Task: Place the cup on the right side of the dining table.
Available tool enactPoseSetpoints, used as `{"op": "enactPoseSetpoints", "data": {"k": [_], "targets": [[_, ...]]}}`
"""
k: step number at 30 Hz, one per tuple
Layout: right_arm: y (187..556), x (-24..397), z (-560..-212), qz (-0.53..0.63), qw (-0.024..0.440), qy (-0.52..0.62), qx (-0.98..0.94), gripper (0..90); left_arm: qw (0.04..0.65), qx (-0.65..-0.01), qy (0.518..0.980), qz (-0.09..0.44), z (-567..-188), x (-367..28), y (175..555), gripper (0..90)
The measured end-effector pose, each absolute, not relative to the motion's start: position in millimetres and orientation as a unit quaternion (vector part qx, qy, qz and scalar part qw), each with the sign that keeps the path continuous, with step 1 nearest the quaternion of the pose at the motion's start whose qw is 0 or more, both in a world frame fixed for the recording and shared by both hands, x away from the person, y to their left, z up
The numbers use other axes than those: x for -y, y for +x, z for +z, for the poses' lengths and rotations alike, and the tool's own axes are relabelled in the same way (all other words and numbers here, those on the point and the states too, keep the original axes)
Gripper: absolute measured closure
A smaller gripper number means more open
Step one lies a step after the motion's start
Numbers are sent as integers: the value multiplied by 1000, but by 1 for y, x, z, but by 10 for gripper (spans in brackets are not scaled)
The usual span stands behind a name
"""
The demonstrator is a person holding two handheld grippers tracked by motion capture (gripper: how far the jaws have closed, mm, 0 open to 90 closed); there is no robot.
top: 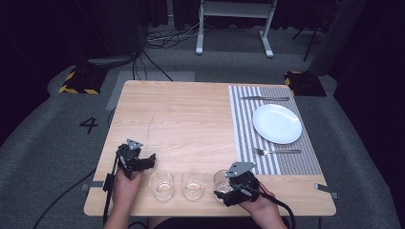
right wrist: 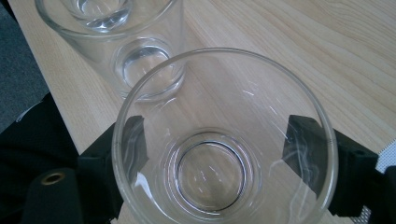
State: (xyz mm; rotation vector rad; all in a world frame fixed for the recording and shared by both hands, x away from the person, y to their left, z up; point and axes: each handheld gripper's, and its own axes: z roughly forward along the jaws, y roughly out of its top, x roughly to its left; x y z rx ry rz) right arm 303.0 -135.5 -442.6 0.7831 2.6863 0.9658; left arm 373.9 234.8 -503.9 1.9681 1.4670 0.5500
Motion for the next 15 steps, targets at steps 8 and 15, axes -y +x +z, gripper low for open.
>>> {"op": "enactPoseSetpoints", "data": {"k": [8, 15], "targets": [[303, 134, -432, 331, 90, 255, -904, 193, 308, -555, 744, 208, -504, -235, 374, 161], [306, 138, -421, 339, 95, 254, -901, 193, 308, -555, 745, 208, -504, -235, 374, 161]]}}
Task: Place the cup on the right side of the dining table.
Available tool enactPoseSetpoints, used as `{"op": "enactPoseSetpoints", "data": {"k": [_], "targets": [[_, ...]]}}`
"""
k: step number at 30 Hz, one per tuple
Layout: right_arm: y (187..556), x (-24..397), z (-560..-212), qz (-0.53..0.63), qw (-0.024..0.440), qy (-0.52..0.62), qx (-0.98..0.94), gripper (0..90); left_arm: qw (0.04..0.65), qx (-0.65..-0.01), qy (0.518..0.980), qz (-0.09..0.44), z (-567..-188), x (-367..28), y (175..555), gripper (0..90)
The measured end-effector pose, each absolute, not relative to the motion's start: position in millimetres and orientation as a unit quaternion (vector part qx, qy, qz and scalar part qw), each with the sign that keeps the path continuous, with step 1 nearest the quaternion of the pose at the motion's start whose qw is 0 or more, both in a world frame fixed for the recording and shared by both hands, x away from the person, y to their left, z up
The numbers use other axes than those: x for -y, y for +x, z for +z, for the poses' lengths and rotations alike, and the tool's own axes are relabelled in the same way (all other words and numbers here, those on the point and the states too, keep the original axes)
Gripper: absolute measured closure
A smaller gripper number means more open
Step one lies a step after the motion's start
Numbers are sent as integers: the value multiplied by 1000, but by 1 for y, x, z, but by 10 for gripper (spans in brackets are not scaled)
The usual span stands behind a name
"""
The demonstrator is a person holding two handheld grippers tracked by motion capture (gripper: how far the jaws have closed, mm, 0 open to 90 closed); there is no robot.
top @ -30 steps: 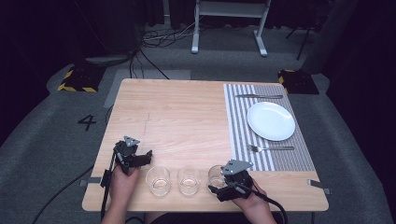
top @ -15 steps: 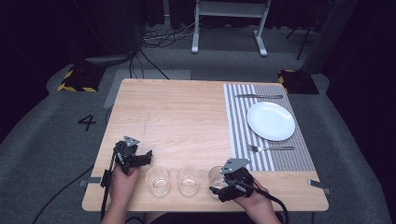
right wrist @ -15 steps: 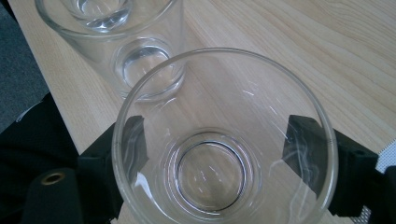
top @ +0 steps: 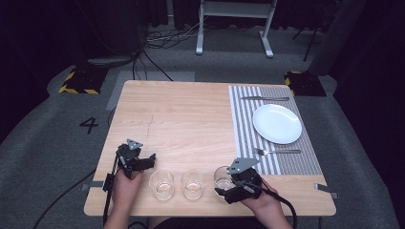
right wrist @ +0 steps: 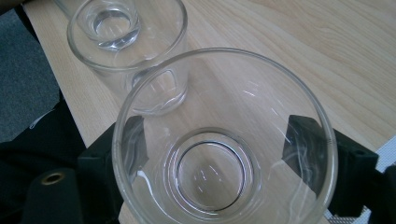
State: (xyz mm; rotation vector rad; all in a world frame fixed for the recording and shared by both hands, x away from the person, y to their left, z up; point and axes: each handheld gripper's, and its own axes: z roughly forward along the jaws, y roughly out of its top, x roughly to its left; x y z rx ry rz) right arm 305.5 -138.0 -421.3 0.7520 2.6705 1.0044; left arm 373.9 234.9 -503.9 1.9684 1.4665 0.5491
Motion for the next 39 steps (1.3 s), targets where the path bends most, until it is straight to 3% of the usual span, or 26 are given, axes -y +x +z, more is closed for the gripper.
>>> {"op": "enactPoseSetpoints", "data": {"k": [39], "targets": [[366, 144, -366, 331, 121, 253, -901, 193, 308, -554, 745, 207, -504, -235, 374, 159]]}}
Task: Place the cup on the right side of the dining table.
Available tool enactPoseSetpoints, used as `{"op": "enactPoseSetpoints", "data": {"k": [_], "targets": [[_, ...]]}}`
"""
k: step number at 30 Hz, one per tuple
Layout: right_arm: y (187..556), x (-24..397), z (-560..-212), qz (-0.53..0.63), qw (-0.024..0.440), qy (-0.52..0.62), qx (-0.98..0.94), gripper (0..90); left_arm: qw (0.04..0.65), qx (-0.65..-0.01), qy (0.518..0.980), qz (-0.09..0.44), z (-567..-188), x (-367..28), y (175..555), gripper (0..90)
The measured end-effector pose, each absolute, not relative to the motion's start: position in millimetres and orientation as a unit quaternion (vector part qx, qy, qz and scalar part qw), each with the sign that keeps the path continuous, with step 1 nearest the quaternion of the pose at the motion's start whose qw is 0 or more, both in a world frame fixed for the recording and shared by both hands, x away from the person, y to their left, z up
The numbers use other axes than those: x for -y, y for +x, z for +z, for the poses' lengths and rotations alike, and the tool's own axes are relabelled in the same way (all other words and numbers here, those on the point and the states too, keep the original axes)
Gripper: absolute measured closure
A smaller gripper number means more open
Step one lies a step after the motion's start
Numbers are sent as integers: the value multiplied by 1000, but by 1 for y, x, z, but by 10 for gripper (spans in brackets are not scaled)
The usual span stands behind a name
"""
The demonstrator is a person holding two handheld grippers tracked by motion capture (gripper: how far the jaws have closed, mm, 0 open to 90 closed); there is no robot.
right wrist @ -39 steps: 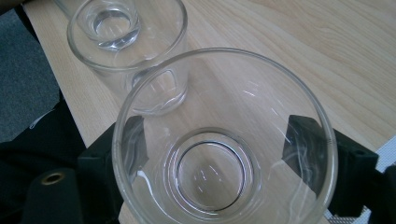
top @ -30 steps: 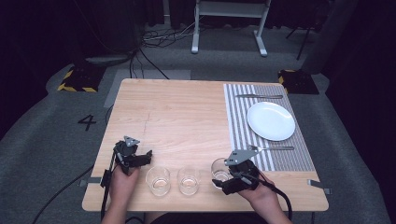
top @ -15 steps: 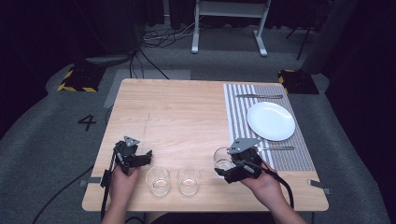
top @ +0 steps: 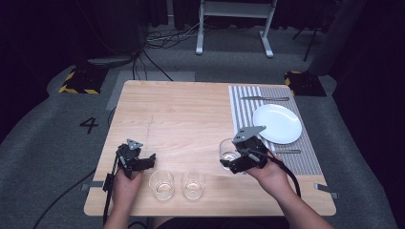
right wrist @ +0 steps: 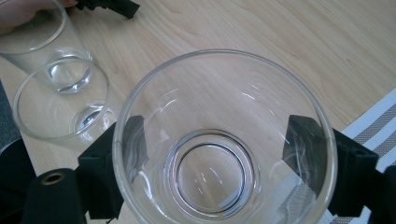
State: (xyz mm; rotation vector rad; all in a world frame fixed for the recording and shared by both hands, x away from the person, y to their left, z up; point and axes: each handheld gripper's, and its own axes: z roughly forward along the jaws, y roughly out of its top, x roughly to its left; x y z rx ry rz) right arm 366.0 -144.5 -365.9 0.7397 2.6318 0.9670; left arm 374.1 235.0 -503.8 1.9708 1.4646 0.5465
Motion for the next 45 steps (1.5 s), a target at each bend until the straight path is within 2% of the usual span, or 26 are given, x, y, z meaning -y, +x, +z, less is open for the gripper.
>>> {"op": "enactPoseSetpoints", "data": {"k": [24, 45], "targets": [[444, 160, -343, 327, 135, 310, -882, 193, 308, -554, 745, 207, -504, -235, 374, 160], [518, 177, -312, 318, 177, 358, -860, 193, 309, -555, 744, 207, -504, -235, 375, 161]]}}
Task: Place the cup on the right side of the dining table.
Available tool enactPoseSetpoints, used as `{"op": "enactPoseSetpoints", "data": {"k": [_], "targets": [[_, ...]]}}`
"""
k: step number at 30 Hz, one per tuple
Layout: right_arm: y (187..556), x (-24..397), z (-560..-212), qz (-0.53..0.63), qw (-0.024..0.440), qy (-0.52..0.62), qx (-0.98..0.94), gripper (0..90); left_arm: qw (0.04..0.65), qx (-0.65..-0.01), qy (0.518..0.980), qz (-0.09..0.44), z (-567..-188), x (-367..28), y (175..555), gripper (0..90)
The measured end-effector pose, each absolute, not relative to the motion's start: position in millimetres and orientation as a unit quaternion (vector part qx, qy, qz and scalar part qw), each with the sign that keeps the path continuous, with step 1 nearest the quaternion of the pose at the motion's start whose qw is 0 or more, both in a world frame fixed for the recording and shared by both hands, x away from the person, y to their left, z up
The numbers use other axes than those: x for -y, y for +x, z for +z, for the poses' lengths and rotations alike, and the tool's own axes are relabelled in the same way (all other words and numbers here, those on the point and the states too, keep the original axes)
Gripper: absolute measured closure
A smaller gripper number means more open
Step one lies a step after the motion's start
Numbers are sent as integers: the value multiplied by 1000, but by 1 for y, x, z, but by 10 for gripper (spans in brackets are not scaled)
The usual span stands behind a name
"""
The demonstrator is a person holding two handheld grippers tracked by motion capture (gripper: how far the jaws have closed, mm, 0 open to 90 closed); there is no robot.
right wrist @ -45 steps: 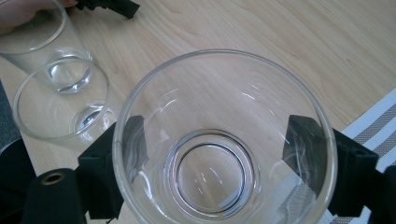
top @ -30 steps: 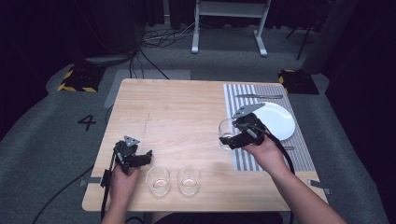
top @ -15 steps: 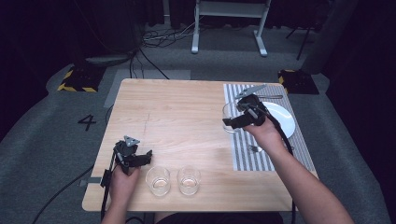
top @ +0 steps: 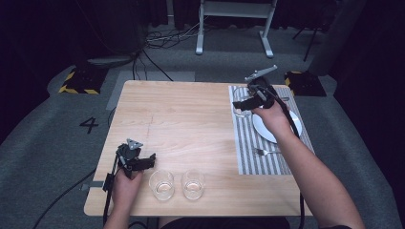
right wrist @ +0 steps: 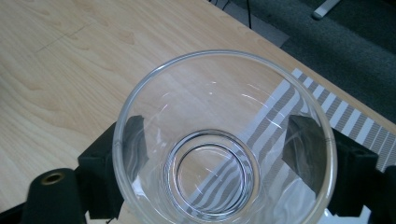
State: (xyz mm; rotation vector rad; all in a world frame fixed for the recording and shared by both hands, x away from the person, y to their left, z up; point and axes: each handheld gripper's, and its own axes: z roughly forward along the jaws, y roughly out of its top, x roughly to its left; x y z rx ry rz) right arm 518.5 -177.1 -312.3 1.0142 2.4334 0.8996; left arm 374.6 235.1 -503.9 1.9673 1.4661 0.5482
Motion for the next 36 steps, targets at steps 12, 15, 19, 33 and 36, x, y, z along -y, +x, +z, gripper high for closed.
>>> {"op": "enactPoseSetpoints", "data": {"k": [12, 15, 19, 33, 36], "targets": [[561, 187, -314, 330, 188, 399, -834, 193, 309, -555, 744, 207, -504, -235, 375, 161], [572, 193, -316, 332, 189, 416, -825, 193, 309, -555, 744, 207, -504, -235, 375, 161], [587, 198, -321, 328, 198, 432, -816, 193, 309, -555, 744, 207, -504, -235, 375, 161], [624, 210, -349, 331, 230, 474, -783, 192, 308, -554, 745, 207, -504, -235, 375, 160], [629, 211, -356, 332, 228, 482, -778, 193, 308, -554, 745, 208, -504, -235, 375, 160]]}}
